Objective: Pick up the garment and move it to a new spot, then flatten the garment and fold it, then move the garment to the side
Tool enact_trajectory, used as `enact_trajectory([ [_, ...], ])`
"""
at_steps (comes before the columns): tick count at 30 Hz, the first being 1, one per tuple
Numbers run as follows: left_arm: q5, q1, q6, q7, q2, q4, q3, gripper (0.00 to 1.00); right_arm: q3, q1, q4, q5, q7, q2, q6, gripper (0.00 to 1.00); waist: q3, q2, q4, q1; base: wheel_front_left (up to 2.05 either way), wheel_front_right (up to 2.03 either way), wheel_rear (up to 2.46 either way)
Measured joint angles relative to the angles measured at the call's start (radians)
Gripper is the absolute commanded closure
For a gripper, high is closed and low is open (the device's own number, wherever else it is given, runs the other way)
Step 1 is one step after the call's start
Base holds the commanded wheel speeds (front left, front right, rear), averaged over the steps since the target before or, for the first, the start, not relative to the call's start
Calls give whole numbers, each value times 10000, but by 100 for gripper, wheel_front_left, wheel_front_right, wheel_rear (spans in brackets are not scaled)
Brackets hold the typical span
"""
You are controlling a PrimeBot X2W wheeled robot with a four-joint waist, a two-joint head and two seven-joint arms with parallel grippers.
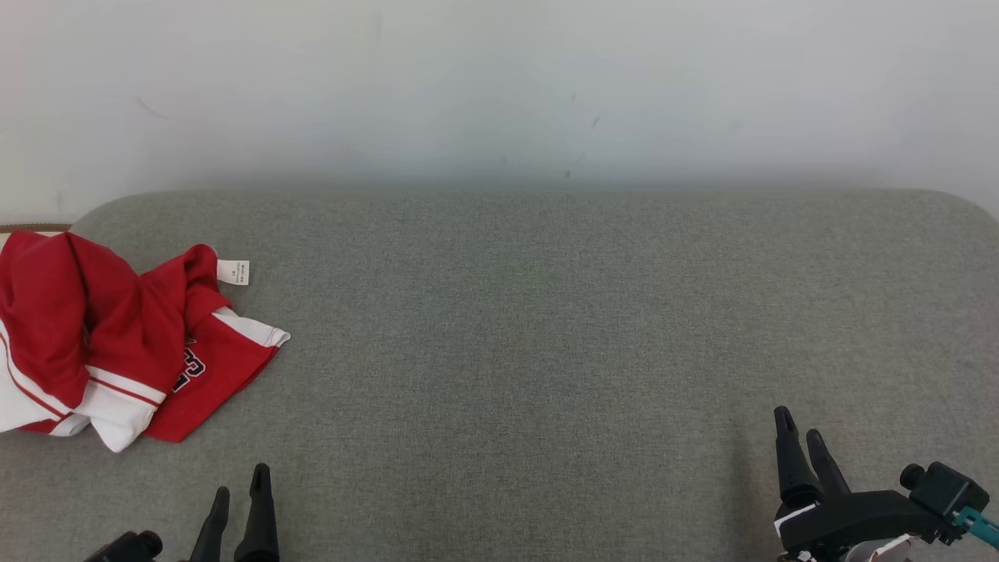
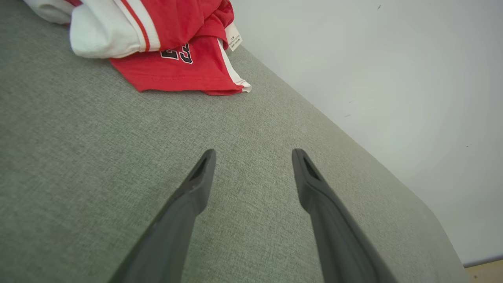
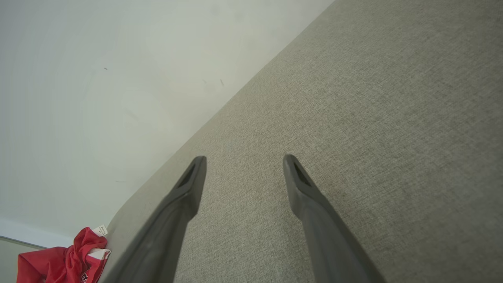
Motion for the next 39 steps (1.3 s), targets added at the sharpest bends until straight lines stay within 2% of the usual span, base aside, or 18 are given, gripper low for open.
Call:
enact_trajectory([
  [22, 2454, 172, 311, -625, 17, 127, -81, 0, 316, -1, 222, -2403, -558, -121, 0, 0, 2, 0, -70, 0, 0, 0, 0],
  [30, 3576, 191, 667, -821, 123, -6, -372, 0, 525, 0, 284, -3292, -748, -211, 0, 0, 12, 0, -117, 0, 0, 0, 0],
  [39, 4358, 201, 1012, -1035, 297, -144, -677, 0, 616, -23, 313, -4057, -940, -274, 0, 0, 29, 0, -195, 0, 0, 0, 0],
])
